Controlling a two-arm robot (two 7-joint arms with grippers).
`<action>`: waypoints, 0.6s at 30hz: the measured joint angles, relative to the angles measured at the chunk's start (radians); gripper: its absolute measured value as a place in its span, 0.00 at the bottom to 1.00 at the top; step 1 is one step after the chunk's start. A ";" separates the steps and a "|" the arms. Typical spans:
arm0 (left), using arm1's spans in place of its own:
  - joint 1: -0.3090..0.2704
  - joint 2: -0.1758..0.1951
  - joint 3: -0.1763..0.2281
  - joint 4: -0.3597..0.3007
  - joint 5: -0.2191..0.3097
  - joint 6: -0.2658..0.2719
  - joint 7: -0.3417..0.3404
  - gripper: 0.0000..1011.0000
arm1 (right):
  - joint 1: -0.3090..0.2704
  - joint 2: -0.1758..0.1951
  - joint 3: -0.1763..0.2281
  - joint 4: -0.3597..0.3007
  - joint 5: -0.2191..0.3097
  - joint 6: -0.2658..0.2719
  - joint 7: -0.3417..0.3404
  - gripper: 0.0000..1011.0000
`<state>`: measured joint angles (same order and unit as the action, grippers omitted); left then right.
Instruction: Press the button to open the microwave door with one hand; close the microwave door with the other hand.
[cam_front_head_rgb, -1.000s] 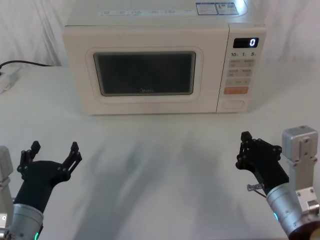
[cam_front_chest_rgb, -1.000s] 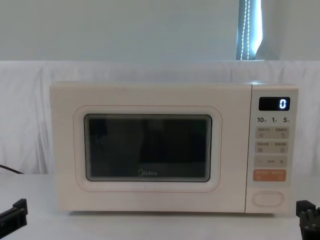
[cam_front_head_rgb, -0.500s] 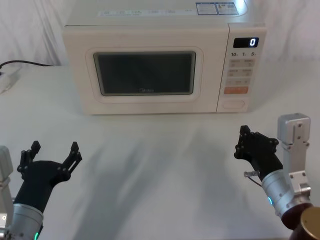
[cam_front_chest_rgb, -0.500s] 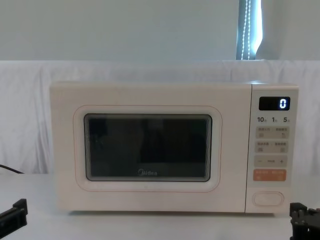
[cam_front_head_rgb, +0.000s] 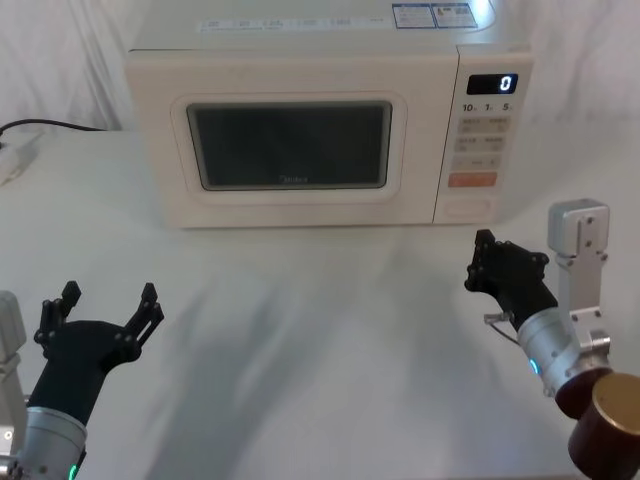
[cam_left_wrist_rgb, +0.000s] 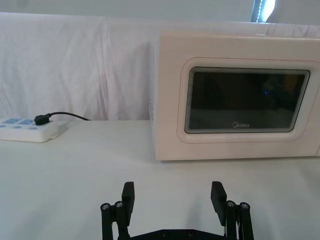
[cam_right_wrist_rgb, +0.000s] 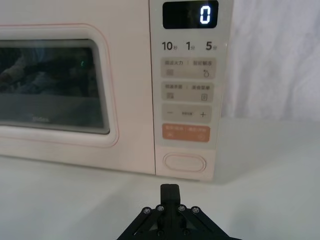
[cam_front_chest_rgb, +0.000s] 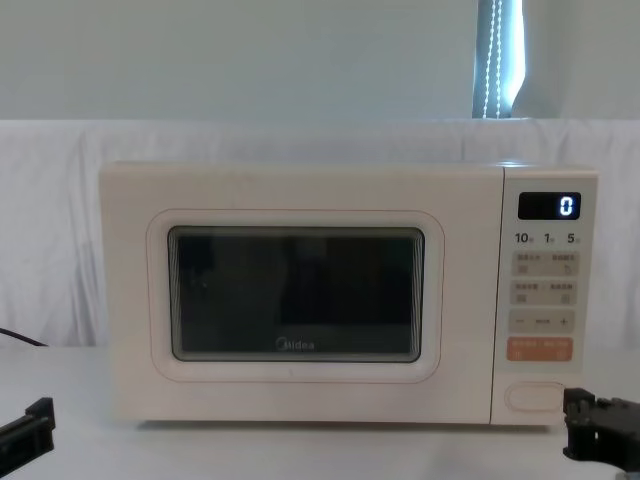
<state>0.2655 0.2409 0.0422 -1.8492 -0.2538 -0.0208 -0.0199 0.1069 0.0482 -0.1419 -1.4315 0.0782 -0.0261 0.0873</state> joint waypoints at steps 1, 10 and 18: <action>0.000 0.000 0.000 0.000 0.000 0.000 0.000 0.99 | 0.007 -0.001 0.001 0.008 0.001 -0.003 0.002 0.00; 0.000 0.000 0.000 0.000 0.000 0.000 0.000 0.99 | 0.086 -0.011 0.007 0.113 0.005 -0.022 0.018 0.00; 0.000 0.000 0.000 0.000 0.000 0.000 0.000 0.99 | 0.135 -0.020 0.012 0.188 0.014 -0.036 0.025 0.00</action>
<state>0.2655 0.2409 0.0422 -1.8492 -0.2539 -0.0208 -0.0199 0.2423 0.0285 -0.1295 -1.2437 0.0921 -0.0622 0.1121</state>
